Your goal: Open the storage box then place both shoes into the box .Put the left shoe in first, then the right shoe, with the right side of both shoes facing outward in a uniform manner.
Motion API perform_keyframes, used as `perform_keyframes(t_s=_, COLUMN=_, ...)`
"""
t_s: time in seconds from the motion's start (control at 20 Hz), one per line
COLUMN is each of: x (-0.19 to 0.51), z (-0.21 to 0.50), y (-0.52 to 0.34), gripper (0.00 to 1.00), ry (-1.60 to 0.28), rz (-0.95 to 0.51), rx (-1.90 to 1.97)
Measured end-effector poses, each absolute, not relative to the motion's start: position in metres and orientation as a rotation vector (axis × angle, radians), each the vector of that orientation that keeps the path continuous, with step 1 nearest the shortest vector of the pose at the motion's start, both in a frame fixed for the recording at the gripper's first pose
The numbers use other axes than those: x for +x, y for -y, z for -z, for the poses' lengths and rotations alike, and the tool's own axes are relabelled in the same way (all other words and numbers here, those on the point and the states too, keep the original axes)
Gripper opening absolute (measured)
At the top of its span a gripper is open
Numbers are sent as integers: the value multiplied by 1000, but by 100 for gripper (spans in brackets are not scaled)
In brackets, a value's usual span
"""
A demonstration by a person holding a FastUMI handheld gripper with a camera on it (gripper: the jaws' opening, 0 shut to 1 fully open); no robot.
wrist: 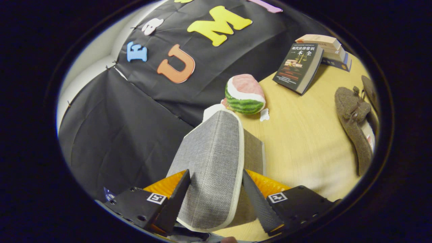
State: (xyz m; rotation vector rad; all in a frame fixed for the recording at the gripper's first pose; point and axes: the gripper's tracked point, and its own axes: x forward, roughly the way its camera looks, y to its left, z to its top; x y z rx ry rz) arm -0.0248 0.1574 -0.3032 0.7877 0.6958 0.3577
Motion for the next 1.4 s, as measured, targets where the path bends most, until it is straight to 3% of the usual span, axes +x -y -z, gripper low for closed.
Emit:
perform_keyframes(t_s=0.15, x=-25, z=288, y=-149, gripper=74, ry=-715, rz=-367, rx=808)
perform_keyframes(t_s=0.2, x=-26, z=282, y=-143, gripper=74, ry=-708, rz=-356, rx=793)
perform_keyframes(t_s=0.35, x=-22, z=268, y=-126, gripper=12, ry=-683, rz=-319, rx=756)
perform_keyframes(t_s=0.5, x=-19, z=259, y=-131, gripper=0, ry=-691, rz=-349, rx=710)
perform_keyframes(t_s=0.95, x=-14, z=142, y=-172, gripper=0, ry=-544, rz=-484, rx=549)
perform_keyframes(t_s=1.4, x=-8, z=67, y=-314, gripper=0, ry=-451, rz=-636, rx=400)
